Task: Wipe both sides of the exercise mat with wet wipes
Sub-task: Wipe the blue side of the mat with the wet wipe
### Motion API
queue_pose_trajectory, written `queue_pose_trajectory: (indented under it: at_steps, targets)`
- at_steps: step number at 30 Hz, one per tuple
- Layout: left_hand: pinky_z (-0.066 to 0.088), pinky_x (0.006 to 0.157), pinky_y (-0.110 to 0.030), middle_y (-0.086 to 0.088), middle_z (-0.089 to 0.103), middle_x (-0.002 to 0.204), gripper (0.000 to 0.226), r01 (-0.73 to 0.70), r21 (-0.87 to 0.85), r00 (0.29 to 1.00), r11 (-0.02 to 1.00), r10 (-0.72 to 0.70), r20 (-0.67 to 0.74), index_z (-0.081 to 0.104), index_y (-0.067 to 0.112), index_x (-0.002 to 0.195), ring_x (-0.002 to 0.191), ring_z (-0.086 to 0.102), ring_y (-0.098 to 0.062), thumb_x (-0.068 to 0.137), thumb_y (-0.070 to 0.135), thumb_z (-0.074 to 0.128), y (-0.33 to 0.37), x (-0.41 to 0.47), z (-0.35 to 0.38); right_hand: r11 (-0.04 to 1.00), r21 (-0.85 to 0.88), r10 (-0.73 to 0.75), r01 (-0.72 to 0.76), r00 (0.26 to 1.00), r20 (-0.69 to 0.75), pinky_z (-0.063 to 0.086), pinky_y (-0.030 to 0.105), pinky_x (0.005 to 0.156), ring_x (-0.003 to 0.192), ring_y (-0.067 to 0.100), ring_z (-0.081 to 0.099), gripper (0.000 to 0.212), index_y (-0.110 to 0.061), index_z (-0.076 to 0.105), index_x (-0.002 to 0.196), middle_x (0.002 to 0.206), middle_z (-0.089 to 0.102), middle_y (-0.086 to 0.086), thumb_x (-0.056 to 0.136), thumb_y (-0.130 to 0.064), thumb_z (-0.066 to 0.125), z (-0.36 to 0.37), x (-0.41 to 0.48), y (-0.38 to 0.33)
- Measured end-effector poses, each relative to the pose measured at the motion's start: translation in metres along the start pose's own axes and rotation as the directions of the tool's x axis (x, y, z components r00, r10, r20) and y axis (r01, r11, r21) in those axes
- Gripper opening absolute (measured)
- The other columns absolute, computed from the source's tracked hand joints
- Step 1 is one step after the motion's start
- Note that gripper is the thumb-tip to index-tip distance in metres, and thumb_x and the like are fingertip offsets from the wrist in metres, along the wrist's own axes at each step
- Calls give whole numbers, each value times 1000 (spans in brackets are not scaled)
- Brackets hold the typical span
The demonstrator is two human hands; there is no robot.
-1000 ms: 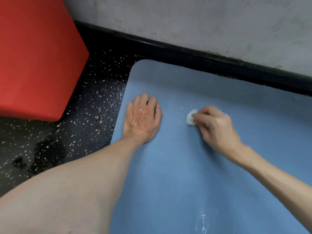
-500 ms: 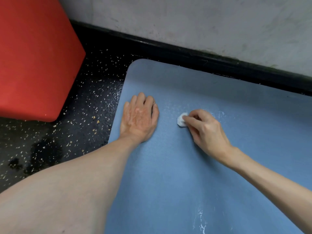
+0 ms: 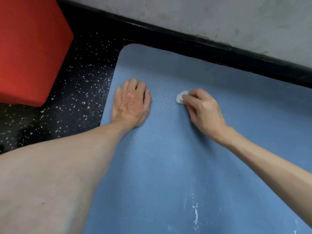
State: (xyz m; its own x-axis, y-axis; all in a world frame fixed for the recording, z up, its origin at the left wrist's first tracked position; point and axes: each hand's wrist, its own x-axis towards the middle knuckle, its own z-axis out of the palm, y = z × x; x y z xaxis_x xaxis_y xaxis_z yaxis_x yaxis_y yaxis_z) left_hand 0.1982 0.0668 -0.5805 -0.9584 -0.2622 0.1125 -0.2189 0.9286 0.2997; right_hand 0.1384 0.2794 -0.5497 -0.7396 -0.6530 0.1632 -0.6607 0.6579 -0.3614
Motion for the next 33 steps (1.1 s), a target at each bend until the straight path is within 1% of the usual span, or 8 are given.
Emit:
queue_pose_trajectory:
  at_steps: [5, 13, 18, 21, 24, 27, 30, 33]
  targets:
    - [30, 74, -39, -9, 52, 97, 28, 1, 6, 1000, 1000, -1, 8, 55, 12, 96, 87, 46, -28, 99, 31, 35, 1, 1, 0, 973, 103, -220, 204, 961, 170, 50, 34, 66, 76, 32, 58, 21, 0, 70, 101, 92, 61, 16, 92, -5, 51, -6, -54, -24]
    - [27, 72, -38, -9, 50, 96, 27, -2, 1, 1000, 1000, 2, 0, 55, 12, 94, 85, 44, -28, 98, 31, 35, -1, 1, 1, 996, -34, 83, -87, 990, -118, 50, 33, 74, 83, 36, 64, 22, -4, 74, 97, 91, 64, 18, 87, 1, 55, -1, 45, 30]
    - [27, 72, -37, -7, 50, 95, 29, 4, 0, 1000, 1000, -4, 4, 54, 13, 94, 84, 44, -26, 98, 32, 33, 0, 0, 0, 998, -17, -53, 53, 998, -20, 53, 38, 73, 80, 36, 63, 22, -3, 74, 96, 91, 64, 15, 88, 1, 54, -7, 21, 21]
    - [25, 72, -35, -7, 49, 94, 28, 0, -2, 1000, 1000, 0, 1, 54, 14, 93, 83, 43, -26, 98, 32, 33, 0, -1, 1, 998, -56, 4, -8, 998, -61, 55, 43, 73, 85, 35, 65, 27, -5, 75, 95, 95, 67, 15, 87, -1, 49, -4, 65, 41]
    - [22, 71, -33, -7, 49, 92, 28, 6, -23, 1000, 1000, -6, -12, 54, 14, 91, 80, 40, -23, 97, 32, 34, -1, 0, 2, 994, -30, 100, -103, 991, -92, 54, 40, 80, 93, 33, 65, 31, -6, 74, 98, 100, 67, 14, 83, -1, 47, 0, 83, 42]
    - [21, 70, -33, -5, 48, 91, 26, 20, -17, 1000, 1000, -20, -10, 54, 15, 90, 78, 33, -19, 97, 31, 36, -1, 0, 1, 1000, -22, 19, -21, 997, -68, 52, 34, 77, 86, 35, 65, 25, -3, 74, 98, 94, 66, 16, 85, 6, 56, 2, 43, 26]
    - [23, 70, -34, -6, 49, 91, 27, 13, -10, 1000, 1000, -13, -5, 54, 14, 90, 79, 40, -23, 97, 31, 34, -1, 0, 1, 995, 3, -103, 103, 994, 44, 47, 29, 77, 81, 33, 62, 22, -4, 74, 97, 92, 65, 13, 85, 8, 60, -8, 23, 21]
    - [26, 71, -36, -6, 49, 92, 28, 10, -13, 1000, 1000, -10, 10, 54, 14, 91, 81, 42, -24, 97, 32, 33, 0, -1, 1, 998, -24, -64, 64, 998, 6, 52, 32, 77, 81, 32, 65, 22, -4, 75, 92, 89, 66, 14, 91, -2, 53, -8, 55, 34]
